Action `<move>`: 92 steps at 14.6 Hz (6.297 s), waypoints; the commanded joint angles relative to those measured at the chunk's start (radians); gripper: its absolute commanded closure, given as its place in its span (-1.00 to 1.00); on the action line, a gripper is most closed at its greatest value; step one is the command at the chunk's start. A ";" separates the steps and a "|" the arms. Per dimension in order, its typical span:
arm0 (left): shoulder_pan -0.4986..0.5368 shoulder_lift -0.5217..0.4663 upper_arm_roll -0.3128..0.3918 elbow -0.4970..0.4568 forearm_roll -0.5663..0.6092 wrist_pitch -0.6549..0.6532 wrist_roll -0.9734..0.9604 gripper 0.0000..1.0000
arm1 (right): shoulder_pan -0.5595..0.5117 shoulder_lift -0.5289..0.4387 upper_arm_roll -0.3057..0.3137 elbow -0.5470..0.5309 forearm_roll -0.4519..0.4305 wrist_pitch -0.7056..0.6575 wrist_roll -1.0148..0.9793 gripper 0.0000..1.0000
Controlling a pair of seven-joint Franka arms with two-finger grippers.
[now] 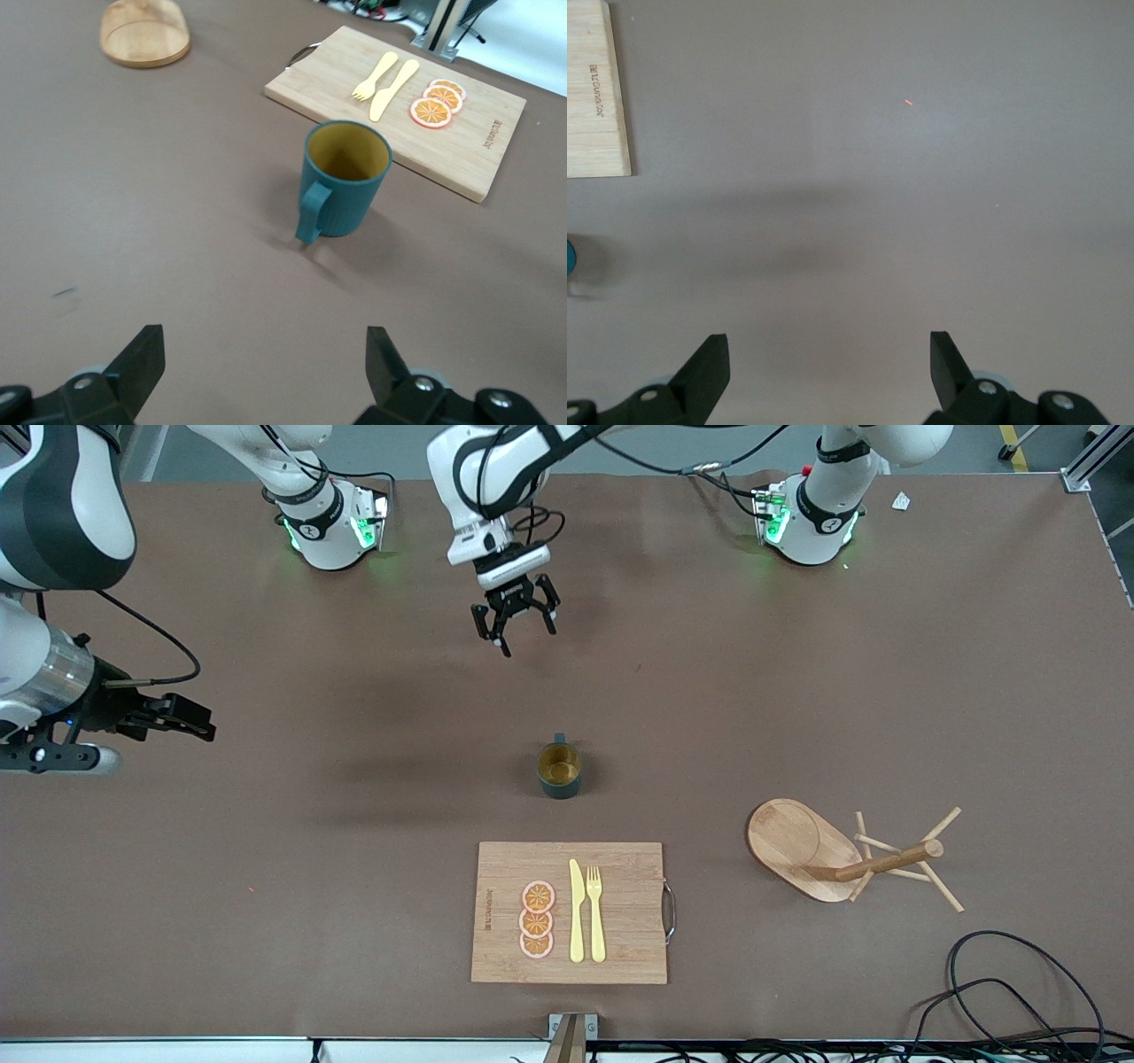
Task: Transfer cup from left to right arm and place
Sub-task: 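Raise the left gripper away while the right gripper reaches the mug, then grasp the teal mug's rim with the right gripper, then carry the mug with the right gripper away from the cutting board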
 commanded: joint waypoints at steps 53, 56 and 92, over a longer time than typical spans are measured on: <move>1.111 -0.683 0.169 -0.011 -0.897 -0.299 2.271 -1.00 | 0.707 0.705 -0.006 0.410 -0.217 0.382 1.034 0.99; 1.112 -0.683 0.175 -0.011 -0.897 -0.303 2.270 -1.00 | 0.634 0.672 0.013 0.427 -0.207 0.322 0.896 0.99; 1.126 -0.670 0.163 0.002 -0.918 -0.297 2.287 -1.00 | 0.011 0.246 0.013 -0.115 -0.179 0.421 -0.229 -1.00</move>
